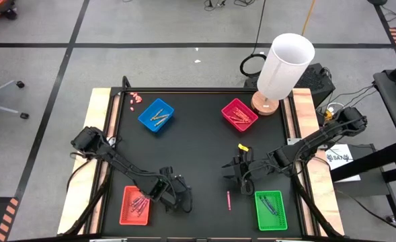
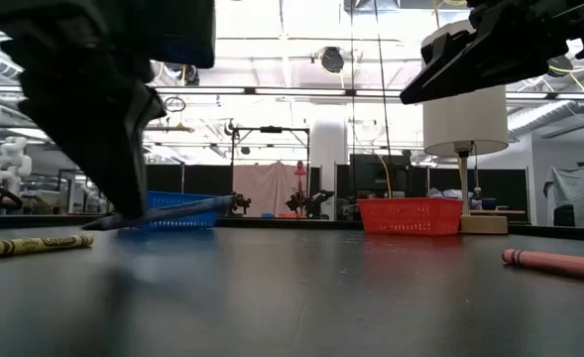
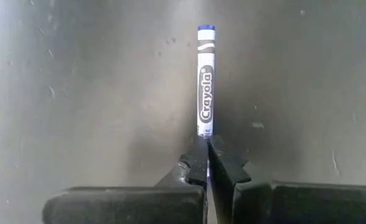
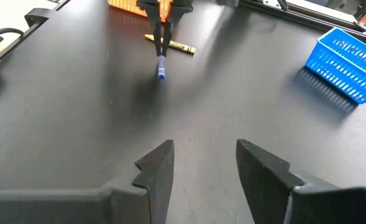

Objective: Sort crayons
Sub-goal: Put the blue crayon into the green bin

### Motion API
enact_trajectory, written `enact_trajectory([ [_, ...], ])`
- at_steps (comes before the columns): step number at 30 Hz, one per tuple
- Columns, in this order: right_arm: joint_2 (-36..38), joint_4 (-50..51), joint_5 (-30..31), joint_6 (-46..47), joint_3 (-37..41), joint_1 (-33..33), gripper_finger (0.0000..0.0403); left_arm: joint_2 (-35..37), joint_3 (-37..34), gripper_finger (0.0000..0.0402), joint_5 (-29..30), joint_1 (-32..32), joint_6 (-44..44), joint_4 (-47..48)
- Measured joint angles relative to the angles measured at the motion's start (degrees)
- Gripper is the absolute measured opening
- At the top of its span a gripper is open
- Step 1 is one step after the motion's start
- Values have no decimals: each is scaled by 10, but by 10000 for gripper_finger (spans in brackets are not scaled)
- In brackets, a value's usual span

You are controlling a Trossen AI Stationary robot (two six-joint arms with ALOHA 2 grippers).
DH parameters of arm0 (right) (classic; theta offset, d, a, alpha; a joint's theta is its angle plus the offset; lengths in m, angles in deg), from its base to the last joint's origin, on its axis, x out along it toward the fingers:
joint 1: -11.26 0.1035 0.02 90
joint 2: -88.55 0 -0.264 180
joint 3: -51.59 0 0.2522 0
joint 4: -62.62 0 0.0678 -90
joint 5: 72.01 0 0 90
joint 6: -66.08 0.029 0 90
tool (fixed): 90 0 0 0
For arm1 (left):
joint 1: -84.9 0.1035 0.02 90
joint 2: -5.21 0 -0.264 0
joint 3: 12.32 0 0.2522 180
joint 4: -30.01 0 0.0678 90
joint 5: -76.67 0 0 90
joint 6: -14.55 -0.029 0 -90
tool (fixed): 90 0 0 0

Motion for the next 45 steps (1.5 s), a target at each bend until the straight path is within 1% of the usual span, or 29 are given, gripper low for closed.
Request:
enact_trajectory([
  [10, 0, -12, 0, 0, 0, 0, 157, 14, 0, 0, 17, 3, -12, 12],
  [17, -10, -65, -2, 6, 0, 0, 157, 14, 0, 0, 18, 18, -17, 6],
  [22, -60, -135, -16, -20, 0, -3, 157, 14, 6, 0, 21, 32, -29, 7],
  [27, -128, -188, -14, -45, -12, -13, 157, 14, 22, 0, 22, 42, -49, 6],
  [34, -213, -180, -16, -41, -73, -31, 161, 15, 33, 0, 22, 48, -71, 4],
  [40, -277, -179, -20, -48, -117, -45, 185, 15, 33, 0, 22, 48, -71, -1],
  [45, -308, -179, -65, -59, -143, -54, 196, 15, 33, 0, 21, 48, -75, -10],
])
